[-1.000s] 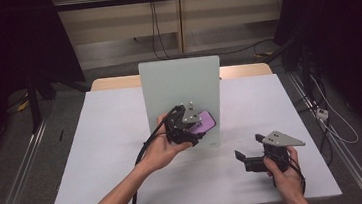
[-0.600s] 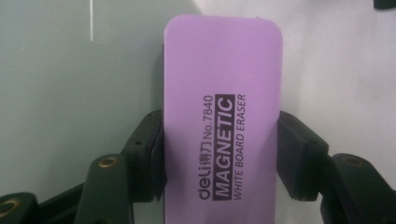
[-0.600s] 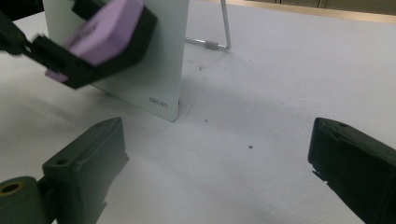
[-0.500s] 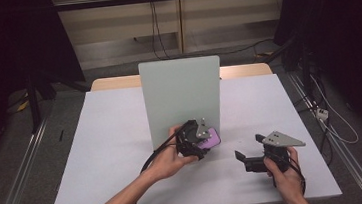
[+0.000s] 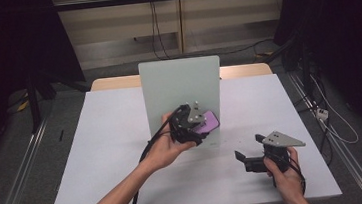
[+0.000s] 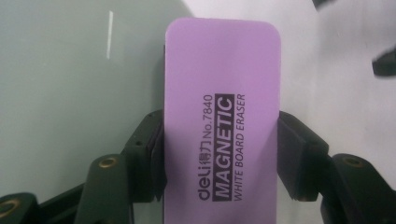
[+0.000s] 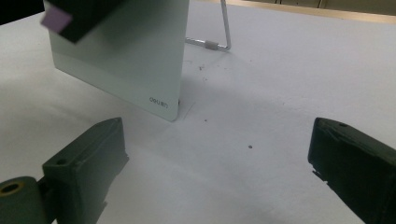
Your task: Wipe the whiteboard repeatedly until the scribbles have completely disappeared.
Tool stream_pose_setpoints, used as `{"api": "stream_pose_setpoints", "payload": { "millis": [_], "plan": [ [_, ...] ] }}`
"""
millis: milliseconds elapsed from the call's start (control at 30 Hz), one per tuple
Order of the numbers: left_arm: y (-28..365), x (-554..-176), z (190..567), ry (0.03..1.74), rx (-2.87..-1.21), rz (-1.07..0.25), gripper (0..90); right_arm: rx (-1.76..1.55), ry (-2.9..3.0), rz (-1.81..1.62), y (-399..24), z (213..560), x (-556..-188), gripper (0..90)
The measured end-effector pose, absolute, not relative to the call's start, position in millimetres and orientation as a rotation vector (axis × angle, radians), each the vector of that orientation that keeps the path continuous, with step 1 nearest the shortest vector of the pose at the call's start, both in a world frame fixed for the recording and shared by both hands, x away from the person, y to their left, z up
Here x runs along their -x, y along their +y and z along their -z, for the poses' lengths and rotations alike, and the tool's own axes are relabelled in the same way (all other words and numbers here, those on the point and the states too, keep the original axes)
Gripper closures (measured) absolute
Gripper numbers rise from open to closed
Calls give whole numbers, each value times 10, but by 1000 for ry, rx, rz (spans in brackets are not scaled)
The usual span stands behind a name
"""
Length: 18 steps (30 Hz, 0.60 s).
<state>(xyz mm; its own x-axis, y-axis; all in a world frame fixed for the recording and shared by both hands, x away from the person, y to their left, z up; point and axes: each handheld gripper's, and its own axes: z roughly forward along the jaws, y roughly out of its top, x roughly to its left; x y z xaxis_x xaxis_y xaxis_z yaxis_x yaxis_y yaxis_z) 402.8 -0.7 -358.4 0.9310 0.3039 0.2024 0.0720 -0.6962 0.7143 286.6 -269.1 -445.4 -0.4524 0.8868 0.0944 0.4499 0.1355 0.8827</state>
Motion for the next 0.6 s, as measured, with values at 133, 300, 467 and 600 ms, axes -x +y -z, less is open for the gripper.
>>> {"api": "stream_pose_setpoints", "payload": {
  "millis": [133, 300, 467, 600],
  "plan": [
    [168, -4106, 3416, 305, -2261, -413, 411, -1280, 1960, -1270, -2698, 4457, -2869, 40],
    [364, -4186, 3254, 369, -2174, -420, 411, -1276, 1968, -1268, -2689, 4458, -2871, 40],
    [521, -4227, 3156, 391, -2145, -440, 411, -1280, 1967, -1266, -2693, 4461, -2875, 40],
    [562, -4226, 3148, 400, -2144, -452, 411, -1283, 1967, -1265, -2689, 4463, -2879, 41]
  ]
}}
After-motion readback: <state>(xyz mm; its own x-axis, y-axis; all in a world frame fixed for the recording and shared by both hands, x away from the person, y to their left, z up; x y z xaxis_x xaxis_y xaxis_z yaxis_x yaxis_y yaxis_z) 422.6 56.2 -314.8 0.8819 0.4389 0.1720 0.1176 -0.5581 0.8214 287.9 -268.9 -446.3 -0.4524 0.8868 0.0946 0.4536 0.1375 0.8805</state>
